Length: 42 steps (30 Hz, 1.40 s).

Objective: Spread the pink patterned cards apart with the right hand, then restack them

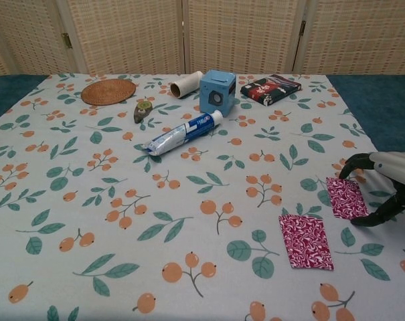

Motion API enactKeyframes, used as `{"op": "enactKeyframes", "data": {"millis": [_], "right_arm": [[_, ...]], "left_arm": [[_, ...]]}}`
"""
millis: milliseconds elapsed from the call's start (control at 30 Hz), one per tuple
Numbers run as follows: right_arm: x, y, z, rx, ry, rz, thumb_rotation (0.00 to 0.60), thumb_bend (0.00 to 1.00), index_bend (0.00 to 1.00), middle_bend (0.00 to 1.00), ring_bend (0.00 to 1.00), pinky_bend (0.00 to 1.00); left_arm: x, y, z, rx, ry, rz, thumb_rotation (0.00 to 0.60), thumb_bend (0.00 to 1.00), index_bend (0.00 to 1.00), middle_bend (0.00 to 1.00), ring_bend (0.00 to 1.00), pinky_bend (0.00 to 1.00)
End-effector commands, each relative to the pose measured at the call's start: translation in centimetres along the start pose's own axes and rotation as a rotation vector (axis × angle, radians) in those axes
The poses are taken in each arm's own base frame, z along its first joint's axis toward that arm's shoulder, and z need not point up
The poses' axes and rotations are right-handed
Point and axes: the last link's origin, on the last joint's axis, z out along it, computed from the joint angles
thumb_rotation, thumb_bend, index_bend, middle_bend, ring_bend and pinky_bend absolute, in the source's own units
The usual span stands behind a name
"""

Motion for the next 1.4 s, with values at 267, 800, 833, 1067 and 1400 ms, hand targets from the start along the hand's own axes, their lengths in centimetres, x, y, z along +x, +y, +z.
{"op": "enactKeyframes", "data": {"millis": [267,800,833,1067,1400], "right_arm": [[1.4,-0.6,-1.6,0.056,0.007,0.041,0.504,0.22,0.27,0.11,0.0,0.0],[0.7,-5.6,-4.0,0.249,-0.113,0.131,0.504,0.22,0.27,0.11,0.0,0.0],[0.6,-5.8,-4.0,0.254,-0.115,0.128,0.504,0.22,0.27,0.11,0.0,0.0],[-0.3,-6.3,-4.4,0.258,-0.138,0.123,0.505,0.22,0.27,0.11,0.0,0.0],[-0.7,-5.8,-4.8,0.255,-0.144,0.132,0.501,0.22,0.27,0.11,0.0,0.0]], "left_arm": [[0.2,0.0,0.0,-0.001,0.005,-0.001,0.6,0.22,0.14,0.0,0.04,0.0],[0.2,-0.2,-0.1,0.003,0.005,-0.005,0.6,0.22,0.14,0.0,0.04,0.0],[0.2,-0.2,-0.1,0.004,0.005,-0.005,0.6,0.22,0.14,0.0,0.04,0.0],[-0.1,-0.4,-0.2,0.007,-0.002,-0.007,0.6,0.22,0.14,0.0,0.04,0.0],[-0.2,-0.4,0.0,0.004,-0.003,-0.011,0.6,0.22,0.14,0.0,0.04,0.0]]}}
